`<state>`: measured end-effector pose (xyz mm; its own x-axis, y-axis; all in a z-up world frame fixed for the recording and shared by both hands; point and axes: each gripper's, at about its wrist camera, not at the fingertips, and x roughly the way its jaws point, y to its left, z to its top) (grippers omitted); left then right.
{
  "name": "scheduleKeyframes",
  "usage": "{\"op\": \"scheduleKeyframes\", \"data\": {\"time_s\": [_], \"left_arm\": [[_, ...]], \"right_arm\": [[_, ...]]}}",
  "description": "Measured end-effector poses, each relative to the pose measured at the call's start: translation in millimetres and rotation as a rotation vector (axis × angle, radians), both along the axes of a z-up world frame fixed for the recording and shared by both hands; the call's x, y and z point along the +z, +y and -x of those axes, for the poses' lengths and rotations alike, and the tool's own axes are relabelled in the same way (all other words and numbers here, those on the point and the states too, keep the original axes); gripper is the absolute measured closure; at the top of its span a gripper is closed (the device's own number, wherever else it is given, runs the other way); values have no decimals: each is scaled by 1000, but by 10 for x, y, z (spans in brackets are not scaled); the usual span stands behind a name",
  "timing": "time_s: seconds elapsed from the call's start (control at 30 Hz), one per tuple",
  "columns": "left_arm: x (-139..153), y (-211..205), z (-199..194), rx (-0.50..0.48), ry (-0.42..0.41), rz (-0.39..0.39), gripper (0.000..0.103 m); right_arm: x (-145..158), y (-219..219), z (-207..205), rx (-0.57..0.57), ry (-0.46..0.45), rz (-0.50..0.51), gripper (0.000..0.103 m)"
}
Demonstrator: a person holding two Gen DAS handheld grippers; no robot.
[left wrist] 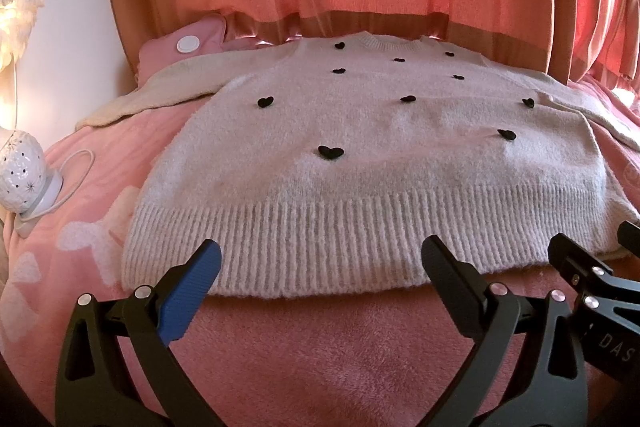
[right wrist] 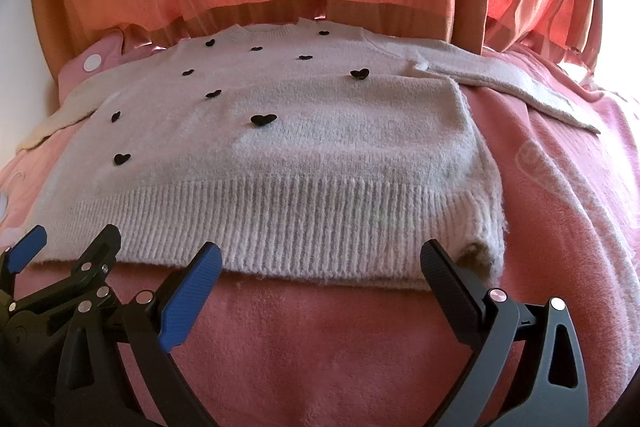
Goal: Fold small clothes
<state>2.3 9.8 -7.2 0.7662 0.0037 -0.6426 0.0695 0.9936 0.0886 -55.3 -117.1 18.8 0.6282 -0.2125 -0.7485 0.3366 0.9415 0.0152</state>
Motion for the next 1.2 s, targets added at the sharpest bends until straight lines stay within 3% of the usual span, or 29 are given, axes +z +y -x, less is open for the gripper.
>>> {"op": "scheduleKeyframes", "data": {"time_s": [1.2], "left_arm": [[-28,23,10,1,0,-2,5]], "right_arm": [[-36,18,14,-4,9,-21,5]]}}
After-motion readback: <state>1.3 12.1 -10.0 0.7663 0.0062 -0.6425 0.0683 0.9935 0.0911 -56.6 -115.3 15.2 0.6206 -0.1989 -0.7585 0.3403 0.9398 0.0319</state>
